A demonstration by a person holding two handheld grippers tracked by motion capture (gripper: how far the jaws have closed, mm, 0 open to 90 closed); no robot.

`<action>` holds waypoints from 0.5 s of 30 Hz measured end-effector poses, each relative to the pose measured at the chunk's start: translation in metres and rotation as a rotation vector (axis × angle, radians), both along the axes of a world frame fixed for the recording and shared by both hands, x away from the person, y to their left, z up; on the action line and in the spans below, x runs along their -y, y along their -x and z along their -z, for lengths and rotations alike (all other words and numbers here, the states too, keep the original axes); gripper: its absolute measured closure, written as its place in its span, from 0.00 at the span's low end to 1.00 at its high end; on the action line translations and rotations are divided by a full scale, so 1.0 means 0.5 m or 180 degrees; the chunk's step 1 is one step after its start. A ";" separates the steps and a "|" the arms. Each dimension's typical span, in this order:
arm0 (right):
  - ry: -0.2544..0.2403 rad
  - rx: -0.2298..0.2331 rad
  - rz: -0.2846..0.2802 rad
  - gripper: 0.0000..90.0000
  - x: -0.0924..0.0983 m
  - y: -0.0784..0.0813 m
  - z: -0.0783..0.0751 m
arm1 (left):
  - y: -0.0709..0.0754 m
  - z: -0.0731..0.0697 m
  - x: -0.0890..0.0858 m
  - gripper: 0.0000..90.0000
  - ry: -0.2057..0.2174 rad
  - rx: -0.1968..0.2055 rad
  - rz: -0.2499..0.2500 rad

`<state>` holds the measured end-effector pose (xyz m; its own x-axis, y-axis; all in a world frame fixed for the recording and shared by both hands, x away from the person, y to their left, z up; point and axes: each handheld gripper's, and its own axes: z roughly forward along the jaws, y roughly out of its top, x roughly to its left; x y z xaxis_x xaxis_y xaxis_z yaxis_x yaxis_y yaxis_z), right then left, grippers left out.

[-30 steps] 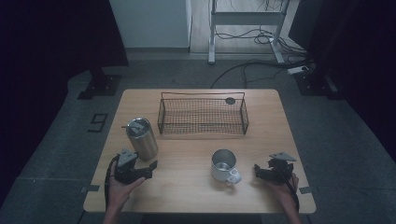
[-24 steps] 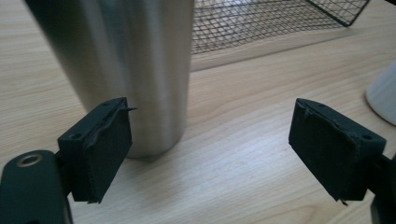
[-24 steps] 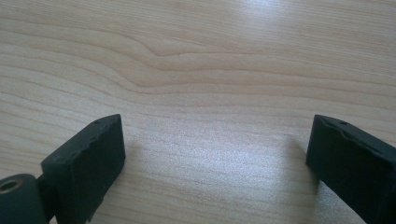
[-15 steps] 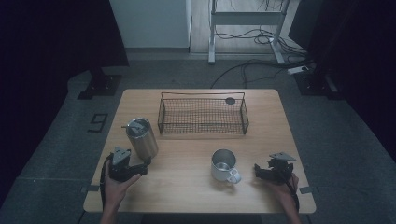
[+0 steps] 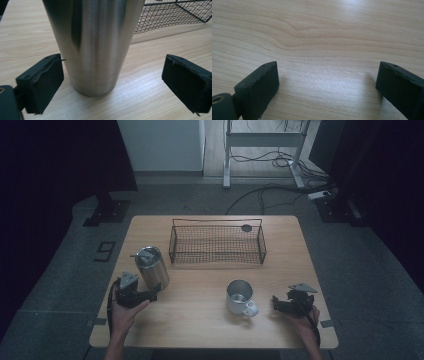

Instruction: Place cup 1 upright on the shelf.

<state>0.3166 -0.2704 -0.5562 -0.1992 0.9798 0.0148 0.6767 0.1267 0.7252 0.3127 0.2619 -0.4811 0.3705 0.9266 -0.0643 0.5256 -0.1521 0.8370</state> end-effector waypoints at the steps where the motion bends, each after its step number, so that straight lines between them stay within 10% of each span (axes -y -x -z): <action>1: 0.0000 0.0000 0.0000 0.05 0.000 0.000 0.000 | -0.002 0.001 0.000 0.04 -0.0002 0.0002 0.0004; 15: 0.0000 0.0000 0.0001 0.05 0.000 0.000 0.000 | -0.046 0.000 -0.003 0.00 -0.0026 -0.0019 -0.0064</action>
